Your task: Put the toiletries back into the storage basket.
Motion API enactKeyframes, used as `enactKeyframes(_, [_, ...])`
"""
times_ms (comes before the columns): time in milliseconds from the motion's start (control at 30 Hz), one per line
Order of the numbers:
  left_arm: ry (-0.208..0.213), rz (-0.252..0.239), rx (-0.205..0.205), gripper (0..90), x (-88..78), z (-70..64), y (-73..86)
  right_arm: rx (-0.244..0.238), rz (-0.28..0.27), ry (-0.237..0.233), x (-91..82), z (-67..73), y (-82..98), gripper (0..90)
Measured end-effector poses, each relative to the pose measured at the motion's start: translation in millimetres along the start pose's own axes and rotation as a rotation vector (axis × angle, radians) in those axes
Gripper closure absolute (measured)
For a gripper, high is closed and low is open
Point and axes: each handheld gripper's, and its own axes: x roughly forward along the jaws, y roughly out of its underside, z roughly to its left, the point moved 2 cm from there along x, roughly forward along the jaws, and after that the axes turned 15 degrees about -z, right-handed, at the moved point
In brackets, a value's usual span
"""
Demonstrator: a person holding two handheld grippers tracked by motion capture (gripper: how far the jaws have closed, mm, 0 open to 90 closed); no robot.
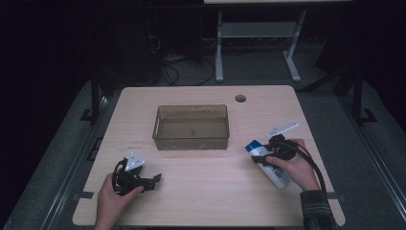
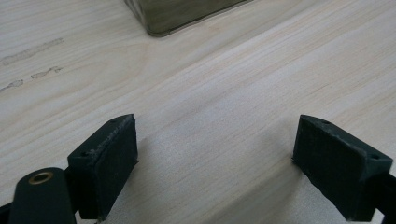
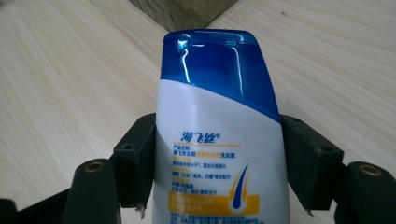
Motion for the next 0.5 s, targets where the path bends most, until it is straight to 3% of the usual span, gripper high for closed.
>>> enactKeyframes(500, [0.0, 0.0, 0.0, 12.6, 0.0, 0.0, 0.0, 0.072, -0.207, 0.0, -41.0, -0.8, 5.2, 33.6])
